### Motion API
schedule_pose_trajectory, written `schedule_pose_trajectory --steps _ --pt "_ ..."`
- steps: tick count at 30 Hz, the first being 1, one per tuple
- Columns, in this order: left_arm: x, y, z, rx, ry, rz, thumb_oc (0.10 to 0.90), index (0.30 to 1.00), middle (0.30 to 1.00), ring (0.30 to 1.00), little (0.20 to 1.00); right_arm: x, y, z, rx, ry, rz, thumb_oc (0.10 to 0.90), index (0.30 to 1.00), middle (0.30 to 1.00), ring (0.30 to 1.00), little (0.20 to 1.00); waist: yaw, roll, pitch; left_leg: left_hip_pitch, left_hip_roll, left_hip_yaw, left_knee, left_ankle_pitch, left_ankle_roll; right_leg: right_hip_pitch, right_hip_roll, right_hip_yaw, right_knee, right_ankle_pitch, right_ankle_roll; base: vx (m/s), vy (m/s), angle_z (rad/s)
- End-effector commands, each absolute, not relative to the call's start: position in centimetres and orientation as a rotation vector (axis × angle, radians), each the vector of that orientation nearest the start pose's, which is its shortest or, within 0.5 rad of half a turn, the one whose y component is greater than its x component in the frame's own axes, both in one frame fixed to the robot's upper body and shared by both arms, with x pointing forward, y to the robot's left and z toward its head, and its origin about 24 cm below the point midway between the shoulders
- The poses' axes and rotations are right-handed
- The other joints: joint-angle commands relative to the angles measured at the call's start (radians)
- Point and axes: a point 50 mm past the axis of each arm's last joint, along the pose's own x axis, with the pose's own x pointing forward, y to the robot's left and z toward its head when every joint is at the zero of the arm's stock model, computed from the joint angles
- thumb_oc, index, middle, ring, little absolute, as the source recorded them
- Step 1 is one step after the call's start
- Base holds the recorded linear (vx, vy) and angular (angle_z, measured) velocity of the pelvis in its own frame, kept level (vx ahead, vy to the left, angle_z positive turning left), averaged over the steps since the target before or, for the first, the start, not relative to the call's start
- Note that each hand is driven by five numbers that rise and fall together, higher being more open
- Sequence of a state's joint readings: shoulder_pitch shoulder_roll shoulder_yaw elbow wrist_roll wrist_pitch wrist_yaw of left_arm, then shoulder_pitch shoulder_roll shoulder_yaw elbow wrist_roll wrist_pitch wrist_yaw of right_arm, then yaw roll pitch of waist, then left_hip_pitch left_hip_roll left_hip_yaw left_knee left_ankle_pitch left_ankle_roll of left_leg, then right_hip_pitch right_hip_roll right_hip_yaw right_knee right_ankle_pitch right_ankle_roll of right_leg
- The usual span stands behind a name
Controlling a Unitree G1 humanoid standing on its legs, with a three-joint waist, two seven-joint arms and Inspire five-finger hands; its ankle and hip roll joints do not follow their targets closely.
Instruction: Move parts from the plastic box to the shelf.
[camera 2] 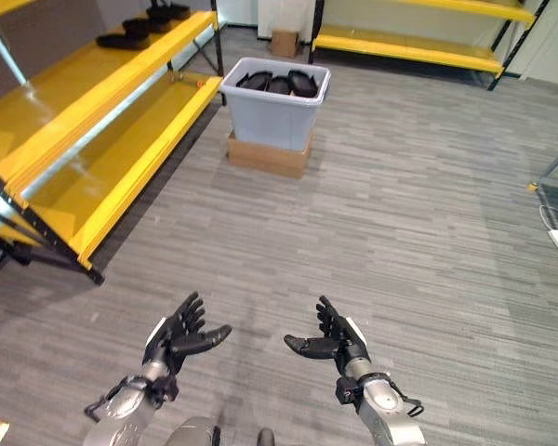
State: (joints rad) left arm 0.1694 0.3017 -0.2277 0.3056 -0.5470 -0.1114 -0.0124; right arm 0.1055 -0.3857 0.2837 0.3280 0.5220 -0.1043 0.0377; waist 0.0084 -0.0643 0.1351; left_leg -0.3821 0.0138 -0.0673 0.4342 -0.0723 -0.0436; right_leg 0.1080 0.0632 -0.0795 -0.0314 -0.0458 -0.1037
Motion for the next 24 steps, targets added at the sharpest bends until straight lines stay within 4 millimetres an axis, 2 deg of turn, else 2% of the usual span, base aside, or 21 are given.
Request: schedule_pose_trajectory --steps 1,2,3,4,5,8,10,12,13,14,15,16,17,18,19,20,21,23,24 --pt "21.6 18.8 -1.4 -0.212 0.184 -0.077 0.9 1.0 1.0 1.0 1.0 21.9 -19.9 -2.0 0.095 0.247 0.112 0.9 1.0 1.0 1.0 1.0 0.034 0.025 0.017 0.087 0.057 -0.006 -0.353 0.224 -0.031 -0.024 -0.046 0.065 0.023 -0.068 0.123 0.37 0.087 -0.21" --pt "21.6 18.8 -1.4 -0.208 0.183 -0.072 0.9 1.0 1.0 1.0 1.0 21.9 -19.8 -2.0 0.087 0.247 0.115 0.9 1.0 1.0 1.0 1.0 0.037 0.033 0.012 0.085 0.058 0.006 -0.429 0.246 -0.042 0.005 -0.041 0.069 0.016 -0.084 0.127 0.27 0.07 -0.1" --pt "21.6 18.8 -1.4 -0.208 0.183 -0.072 0.9 1.0 1.0 1.0 1.0 21.9 -19.8 -2.0 0.087 0.247 0.115 0.9 1.0 1.0 1.0 1.0 0.038 0.033 0.013 0.087 0.058 0.006 -0.43 0.247 -0.042 0.006 -0.042 0.069 0.015 -0.084 0.127 0.37 0.101 -0.15" --pt "21.6 18.8 -1.4 -0.203 0.181 -0.07 0.9 1.0 1.0 1.0 1.0 21.8 -19.7 -2.2 0.082 0.255 0.126 0.9 1.0 1.0 1.0 1.0 0.041 0.044 0.002 0.083 0.054 0.055 -0.485 0.272 -0.053 0.048 -0.034 0.081 0.006 -0.099 0.129 0.48 0.159 -0.19" --pt "21.4 19.1 -1.6 -0.205 0.188 -0.054 0.9 1.0 1.0 1.0 1.0 21.5 -19.1 -2.3 0.085 0.262 0.154 0.9 1.0 1.0 1.0 1.0 0.048 0.051 -0.021 0.109 0.057 0.054 -0.492 0.276 -0.044 0.079 -0.034 0.104 0.003 -0.121 0.134 0.48 0.16 -0.25" --pt "21.6 19.0 -1.4 -0.204 0.18 -0.056 0.9 1.0 1.0 1.0 1.0 21.2 -18.8 -2.5 0.092 0.267 0.163 0.9 1.0 1.0 1.0 1.0 0.045 0.049 -0.038 0.123 0.057 0.047 -0.477 0.294 -0.044 0.112 -0.061 0.101 0.0 -0.139 0.145 0.31 0.144 -0.5" --pt "21.9 19.1 -1.1 -0.193 0.167 -0.061 0.9 1.0 1.0 1.0 1.0 21.3 -18.3 -2.3 0.105 0.259 0.175 0.9 1.0 1.0 1.0 1.0 0.042 0.028 -0.049 0.102 0.048 0.066 -0.398 0.255 -0.03 0.129 -0.103 0.091 0.009 -0.144 0.167 0.32 0.171 -0.09" --pt "22.1 19.4 -0.7 -0.184 0.148 -0.057 0.9 1.0 1.0 1.0 1.0 21.5 -17.9 -1.9 0.124 0.24 0.192 0.9 1.0 1.0 1.0 1.0 0.044 0.007 -0.062 0.073 0.031 0.088 -0.299 0.183 0.001 0.126 -0.151 0.09 0.047 -0.146 0.192 0.26 0.148 0.06" --pt "22.1 19.4 -0.7 -0.184 0.148 -0.057 0.9 1.0 1.0 1.0 1.0 21.5 -17.8 -1.9 0.124 0.24 0.192 0.9 1.0 1.0 1.0 1.0 0.045 0.007 -0.063 0.071 0.03 0.089 -0.294 0.18 0.001 0.125 -0.151 0.09 0.047 -0.147 0.193 0.28 0.175 0.01" --pt "22.1 19.6 -0.6 -0.179 0.147 -0.048 0.9 1.0 1.0 1.0 1.0 21.7 -17.4 -1.8 0.114 0.23 0.212 0.9 1.0 1.0 1.0 1.0 0.048 -0.006 -0.07 0.063 0.021 0.102 -0.233 0.124 0.026 0.096 -0.183 0.096 0.135 -0.137 0.209 0.29 0.19 -0.02" --pt "22.2 19.7 -0.6 -0.177 0.15 -0.045 0.9 1.0 1.0 1.0 1.0 21.7 -17.1 -1.6 0.117 0.222 0.223 0.9 1.0 1.0 1.0 1.0 0.049 -0.014 -0.069 0.074 0.011 0.106 -0.223 0.096 0.042 0.072 -0.194 0.098 0.207 -0.105 0.221 0.28 0.188 -0.14" --pt "22.2 19.7 -0.6 -0.177 0.15 -0.045 0.9 1.0 1.0 1.0 1.0 21.7 -17.1 -1.6 0.116 0.222 0.223 0.9 1.0 1.0 1.0 1.0 0.05 -0.013 -0.071 0.072 0.014 0.105 -0.225 0.098 0.042 0.069 -0.192 0.099 0.207 -0.103 0.22 0.24 0.194 -0.16" --pt "22.3 19.7 -0.6 -0.166 0.153 -0.053 0.9 1.0 1.0 1.0 1.0 21.6 -16.7 -1.8 0.13 0.226 0.229 0.9 1.0 1.0 1.0 1.0 0.038 -0.013 -0.058 0.111 -0.013 0.102 -0.226 0.063 0.067 -0.019 -0.189 0.115 0.386 0.016 0.234 0.19 0.202 -0.11" --pt "22.3 19.6 -0.5 -0.161 0.152 -0.059 0.9 1.0 1.0 1.0 1.0 21.5 -16.6 -1.8 0.132 0.228 0.23 0.9 1.0 1.0 1.0 1.0 0.031 -0.004 -0.051 0.138 -0.024 0.101 -0.237 0.053 0.08 -0.071 -0.185 0.112 0.478 0.1 0.237 0.35 0.385 -0.01" --pt "22.5 19.6 -0.1 -0.14 0.139 -0.074 0.9 1.0 1.0 1.0 1.0 21.3 -16.4 -2.0 0.149 0.233 0.23 0.9 1.0 1.0 1.0 1.0 0.004 0.033 -0.024 0.209 -0.036 0.094 -0.267 0.04 0.105 -0.164 -0.173 0.098 0.649 0.18 0.236 0.29 0.339 0.06" --pt "22.6 19.6 0.0 -0.131 0.137 -0.081 0.9 1.0 1.0 1.0 1.0 21.3 -16.3 -2.1 0.15 0.239 0.232 0.9 1.0 1.0 1.0 1.0 -0.005 0.047 -0.015 0.238 -0.037 0.088 -0.283 0.036 0.112 -0.206 -0.168 0.086 0.702 0.172 0.233 0.24 0.259 0.12" --pt "22.6 19.6 0.0 -0.131 0.137 -0.08 0.9 1.0 1.0 1.0 1.0 21.3 -16.3 -2.1 0.15 0.239 0.232 0.9 1.0 1.0 1.0 1.0 -0.005 0.045 -0.014 0.239 -0.04 0.088 -0.283 0.036 0.112 -0.206 -0.171 0.086 0.707 0.169 0.233 0.2 0.15 0.12" --pt "22.4 19.5 -0.1 -0.113 0.146 -0.099 0.9 1.0 1.0 1.0 1.0 20.8 -16.3 -2.4 0.159 0.254 0.23 0.9 1.0 1.0 1.0 1.0 -0.026 0.074 -0.006 0.291 -0.039 0.077 -0.302 0.021 0.122 -0.298 -0.164 0.067 0.752 0.136 0.22 0.3 0.151 0.14" --pt "22.3 19.5 -0.3 -0.114 0.152 -0.101 0.9 1.0 1.0 1.0 1.0 20.7 -16.4 -2.4 0.167 0.256 0.229 0.9 1.0 1.0 1.0 1.0 -0.048 0.075 0.003 0.322 -0.052 0.057 -0.309 0.011 0.121 -0.34 -0.139 0.074 0.725 0.077 0.207 0.36 0.113 0.24"
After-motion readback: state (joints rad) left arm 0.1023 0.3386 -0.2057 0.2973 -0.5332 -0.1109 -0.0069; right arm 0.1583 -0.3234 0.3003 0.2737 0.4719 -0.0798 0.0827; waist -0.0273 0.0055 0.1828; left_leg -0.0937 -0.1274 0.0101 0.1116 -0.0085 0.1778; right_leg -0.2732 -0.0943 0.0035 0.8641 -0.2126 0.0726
